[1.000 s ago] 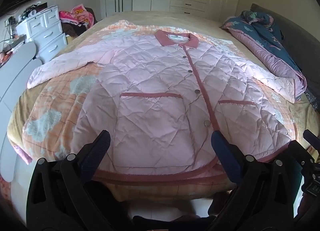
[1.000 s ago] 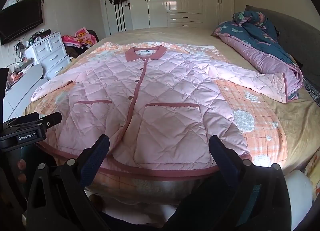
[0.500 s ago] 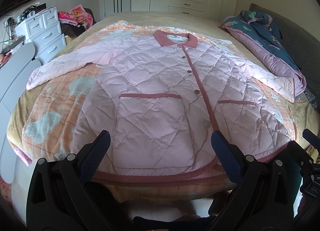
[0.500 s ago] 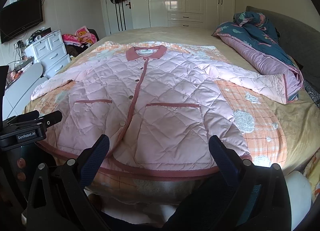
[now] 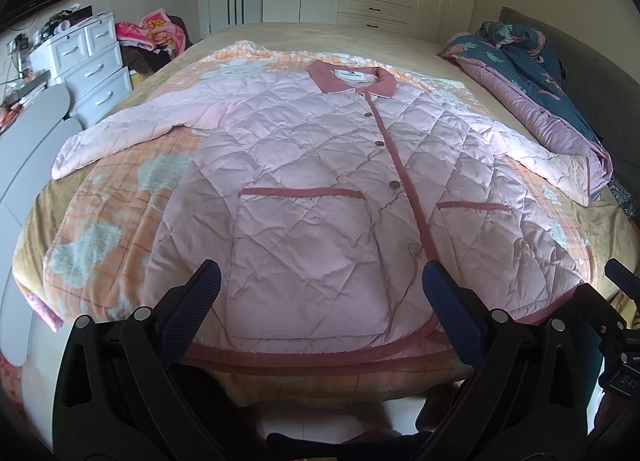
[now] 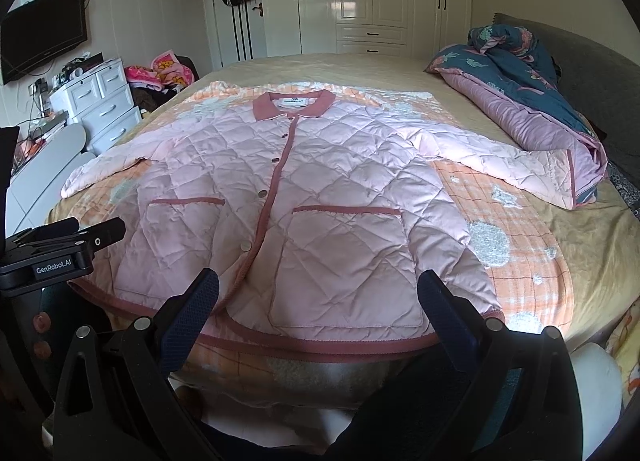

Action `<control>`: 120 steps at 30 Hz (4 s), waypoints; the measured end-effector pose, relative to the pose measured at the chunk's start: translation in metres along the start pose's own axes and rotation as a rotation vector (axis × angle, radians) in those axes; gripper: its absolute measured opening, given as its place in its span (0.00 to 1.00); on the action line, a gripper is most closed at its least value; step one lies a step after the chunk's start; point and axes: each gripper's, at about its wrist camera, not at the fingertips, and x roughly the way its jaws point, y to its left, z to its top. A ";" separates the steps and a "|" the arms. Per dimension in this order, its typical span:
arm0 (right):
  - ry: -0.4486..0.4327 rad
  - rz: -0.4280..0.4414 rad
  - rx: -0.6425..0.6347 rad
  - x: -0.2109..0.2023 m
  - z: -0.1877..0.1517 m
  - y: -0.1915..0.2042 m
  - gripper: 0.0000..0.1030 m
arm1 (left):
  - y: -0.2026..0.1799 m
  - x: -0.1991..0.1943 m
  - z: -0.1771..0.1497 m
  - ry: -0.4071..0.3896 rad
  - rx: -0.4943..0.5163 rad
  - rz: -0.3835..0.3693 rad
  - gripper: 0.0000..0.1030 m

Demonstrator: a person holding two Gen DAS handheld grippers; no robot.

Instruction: Fold large clothes

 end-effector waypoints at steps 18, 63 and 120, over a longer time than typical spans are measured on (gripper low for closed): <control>0.002 0.012 0.003 0.003 0.000 0.001 0.96 | 0.006 0.002 0.000 -0.001 -0.002 -0.004 0.92; -0.025 0.044 0.067 0.071 0.124 -0.019 0.96 | -0.001 0.065 0.114 0.011 -0.034 -0.030 0.92; 0.109 -0.382 0.942 0.267 0.099 -0.443 0.96 | -0.122 0.309 0.226 0.181 0.006 -0.061 0.92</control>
